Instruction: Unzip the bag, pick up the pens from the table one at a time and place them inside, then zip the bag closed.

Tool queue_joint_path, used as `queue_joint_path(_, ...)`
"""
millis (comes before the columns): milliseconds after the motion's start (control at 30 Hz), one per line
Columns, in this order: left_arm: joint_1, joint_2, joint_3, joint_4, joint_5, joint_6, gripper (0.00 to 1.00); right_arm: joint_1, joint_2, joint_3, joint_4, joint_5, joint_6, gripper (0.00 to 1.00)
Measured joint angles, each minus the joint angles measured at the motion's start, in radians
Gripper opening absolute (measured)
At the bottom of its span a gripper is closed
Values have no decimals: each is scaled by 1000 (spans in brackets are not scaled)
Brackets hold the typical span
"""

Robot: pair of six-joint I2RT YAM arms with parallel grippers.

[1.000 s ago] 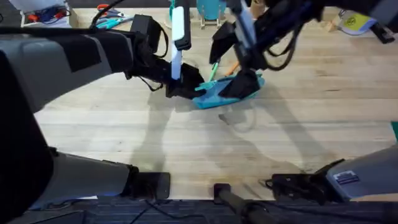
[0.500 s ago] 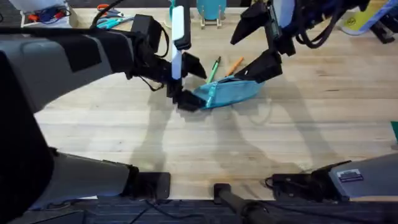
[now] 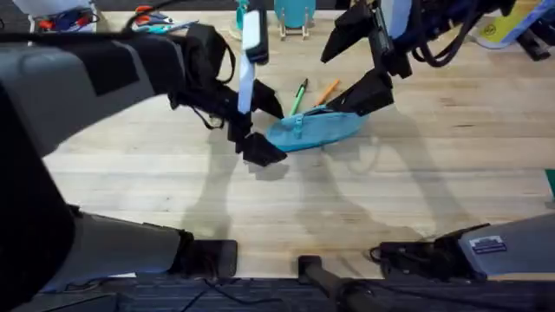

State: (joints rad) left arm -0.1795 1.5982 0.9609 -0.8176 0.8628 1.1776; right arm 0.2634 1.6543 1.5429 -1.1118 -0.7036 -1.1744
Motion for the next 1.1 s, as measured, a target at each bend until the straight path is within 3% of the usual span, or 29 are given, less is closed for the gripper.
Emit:
queue_joint_path(167, -1, 0, 180, -209, -90, 21, 997, 0, 0, 0, 0, 0, 0, 997)
queue_joint_path(367, 0, -46, 274, -289, -135, 38, 997, 0, 0, 0, -11, 8, 0, 997)
queue_joint_path(467, -1, -124, 288, -292, -162, 10, 997, 0, 0, 0, -11, 8, 0, 997)
queue_joint_path(700, -1, -320, 297, -323, -258, -168, 997, 0, 0, 0, -11, 8, 0, 997)
queue_joint_path(933, -1, -473, 297, -404, -362, -393, 997, 0, 0, 0, -11, 8, 0, 997)
queue_joint_path(1100, -1, -535, 297, -453, -393, -507, 997, 0, -7, 1, -11, 9, 0, 997)
